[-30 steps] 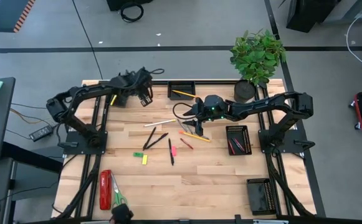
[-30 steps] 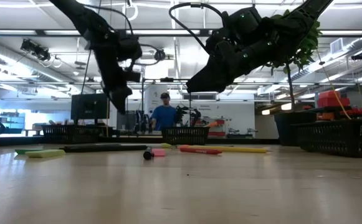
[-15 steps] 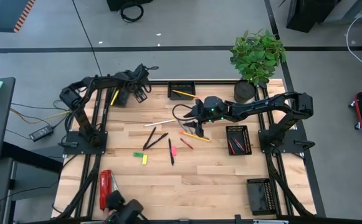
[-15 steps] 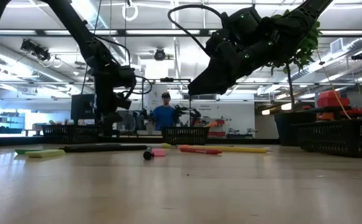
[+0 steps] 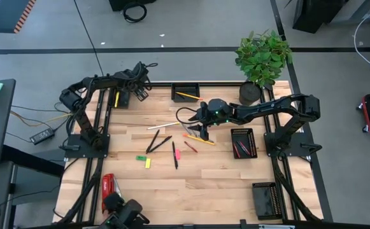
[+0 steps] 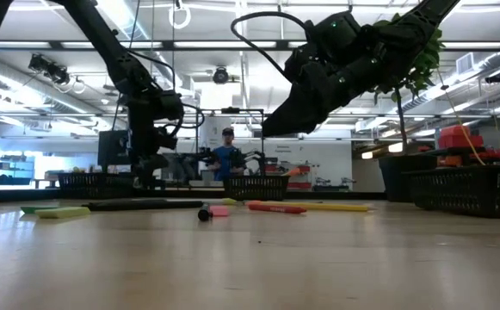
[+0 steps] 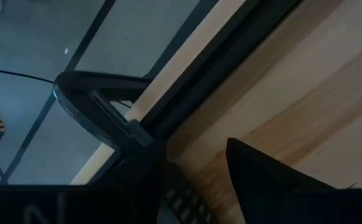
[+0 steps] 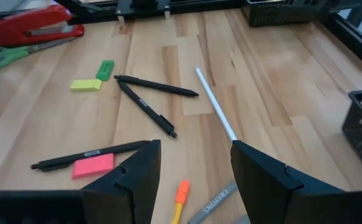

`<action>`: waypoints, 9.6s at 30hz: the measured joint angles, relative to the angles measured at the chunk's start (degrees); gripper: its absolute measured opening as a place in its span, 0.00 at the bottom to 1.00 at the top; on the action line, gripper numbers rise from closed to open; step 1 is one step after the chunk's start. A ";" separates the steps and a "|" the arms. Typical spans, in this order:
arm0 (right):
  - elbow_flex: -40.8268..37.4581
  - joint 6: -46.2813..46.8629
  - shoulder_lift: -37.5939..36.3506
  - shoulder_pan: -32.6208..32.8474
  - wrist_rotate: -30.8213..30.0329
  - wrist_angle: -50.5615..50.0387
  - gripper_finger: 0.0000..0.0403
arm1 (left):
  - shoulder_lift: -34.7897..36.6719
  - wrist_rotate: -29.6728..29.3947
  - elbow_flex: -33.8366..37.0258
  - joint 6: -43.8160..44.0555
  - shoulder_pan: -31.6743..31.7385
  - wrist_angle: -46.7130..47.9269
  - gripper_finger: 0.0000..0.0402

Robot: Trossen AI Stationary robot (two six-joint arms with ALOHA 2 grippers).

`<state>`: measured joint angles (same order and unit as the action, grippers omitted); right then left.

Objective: Sort crayons/erasers/pens/pencils in bins
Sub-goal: Adjust the top left black bin, then put the black pen into the top left black bin

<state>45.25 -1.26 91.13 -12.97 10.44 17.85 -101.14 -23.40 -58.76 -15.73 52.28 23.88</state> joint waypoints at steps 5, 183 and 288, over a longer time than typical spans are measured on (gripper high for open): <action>0.00 -0.74 0.00 -0.02 -1.77 -0.81 0.50 | 1.62 0.04 -0.93 0.02 -2.86 0.44 0.43; -11.56 4.64 -2.14 4.48 -26.69 13.99 0.48 | 7.85 -9.66 35.30 32.48 -60.37 -43.00 0.24; -11.56 8.93 -2.14 4.70 -19.34 12.46 0.48 | 40.89 9.56 33.18 31.77 -27.53 -12.59 0.43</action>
<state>33.69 7.67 88.99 -8.28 -8.89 30.31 -60.25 -13.84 -25.58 16.05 24.75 11.29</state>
